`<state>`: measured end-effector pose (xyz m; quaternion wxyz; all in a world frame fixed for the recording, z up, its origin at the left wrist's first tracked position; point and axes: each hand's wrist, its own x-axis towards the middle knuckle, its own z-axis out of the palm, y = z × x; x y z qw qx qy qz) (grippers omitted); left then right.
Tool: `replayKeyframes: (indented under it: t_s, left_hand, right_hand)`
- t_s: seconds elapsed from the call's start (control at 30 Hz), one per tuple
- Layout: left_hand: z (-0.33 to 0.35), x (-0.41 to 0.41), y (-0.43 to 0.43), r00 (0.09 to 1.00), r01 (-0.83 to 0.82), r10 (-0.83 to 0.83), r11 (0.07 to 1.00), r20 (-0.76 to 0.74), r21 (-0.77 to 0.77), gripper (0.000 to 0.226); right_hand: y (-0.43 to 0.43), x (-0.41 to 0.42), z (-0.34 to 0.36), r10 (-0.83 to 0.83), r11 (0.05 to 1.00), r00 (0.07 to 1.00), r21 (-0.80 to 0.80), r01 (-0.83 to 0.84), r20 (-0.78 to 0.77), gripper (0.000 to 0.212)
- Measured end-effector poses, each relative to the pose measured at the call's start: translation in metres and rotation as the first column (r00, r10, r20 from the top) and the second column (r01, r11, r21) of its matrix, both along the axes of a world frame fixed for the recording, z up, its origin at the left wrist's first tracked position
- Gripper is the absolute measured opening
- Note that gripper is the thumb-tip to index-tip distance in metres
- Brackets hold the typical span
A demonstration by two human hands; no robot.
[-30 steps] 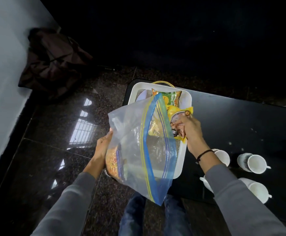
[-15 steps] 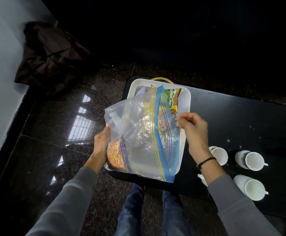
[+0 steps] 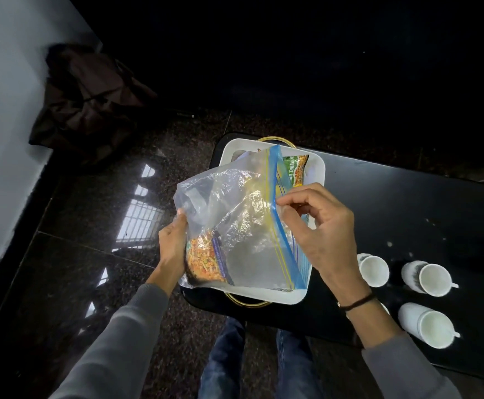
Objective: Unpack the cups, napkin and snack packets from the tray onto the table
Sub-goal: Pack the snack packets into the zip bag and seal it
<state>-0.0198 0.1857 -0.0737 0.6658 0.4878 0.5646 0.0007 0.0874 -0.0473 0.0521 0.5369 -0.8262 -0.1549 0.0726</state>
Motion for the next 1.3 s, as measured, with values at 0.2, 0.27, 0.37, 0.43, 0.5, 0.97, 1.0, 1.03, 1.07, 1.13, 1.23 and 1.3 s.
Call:
replayKeyframes:
  t_s: [0.2,0.27,0.37,0.43,0.5,0.97,1.0,1.03,1.07,1.13,1.23,1.3]
  left_hand:
    - [-0.003,-0.002,0.002,1.0,-0.009,0.009,1.0,0.01,-0.004,0.036]
    - [-0.002,-0.002,0.002,1.0,-0.004,0.004,1.0,0.01,-0.001,0.035]
    - [0.0,0.001,-0.001,0.999,0.029,-0.029,1.0,0.026,0.005,0.035]
    - [0.002,0.005,-0.004,0.997,0.064,-0.064,0.998,0.045,0.007,0.035]
    - [0.006,0.012,-0.01,0.994,0.092,-0.093,0.996,0.055,0.018,0.038]
    - [0.028,0.03,-0.006,0.85,0.527,-0.51,0.819,0.134,-0.227,0.044]
    - [0.028,0.028,-0.005,0.825,0.565,-0.54,0.776,0.168,-0.28,0.039]
    - [0.027,0.026,-0.004,0.811,0.584,-0.551,0.748,0.194,-0.315,0.035]
    - [0.025,0.025,-0.004,0.813,0.582,-0.543,0.741,0.209,-0.336,0.034]
    - [0.025,0.025,-0.006,0.846,0.533,-0.488,0.772,0.213,-0.347,0.033]
    - [0.022,0.026,-0.005,0.873,0.488,-0.465,0.835,0.149,-0.254,0.03]
    - [0.02,0.026,-0.005,0.903,0.428,-0.414,0.883,0.114,-0.192,0.032]
  right_hand:
    - [-0.001,0.003,-0.005,0.018,1.0,0.996,-0.016,-0.019,-0.088,0.015]
    - [-0.003,0.008,-0.013,0.039,0.999,0.928,-0.005,-0.044,-0.37,0.023]
    - [0.005,0.015,-0.013,0.184,0.973,0.658,0.04,-0.229,-0.73,0.028]
    - [0.013,0.012,-0.014,0.237,0.922,0.59,-0.013,-0.386,-0.772,0.022]
    - [0.03,0.009,-0.004,0.178,0.928,0.581,-0.06,-0.367,-0.794,0.082]
    - [-0.011,-0.022,-0.084,-0.138,0.987,0.283,-0.106,0.124,-0.949,0.034]
    - [-0.007,-0.015,-0.082,-0.11,0.99,0.311,-0.076,0.12,-0.944,0.035]
    - [-0.002,-0.007,-0.079,-0.059,0.995,0.372,-0.024,0.097,-0.926,0.031]
    - [0.005,0.002,-0.075,-0.017,1.0,0.47,-0.006,0.025,-0.882,0.021]
    - [0.014,0.018,-0.068,-0.016,0.995,0.629,-0.075,-0.068,-0.777,0.016]
    - [0.004,0.028,-0.062,0.019,1.0,0.669,0.022,-0.003,-0.743,0.031]
    - [-0.008,0.032,-0.058,-0.057,0.99,0.637,0.04,0.137,-0.769,0.04]
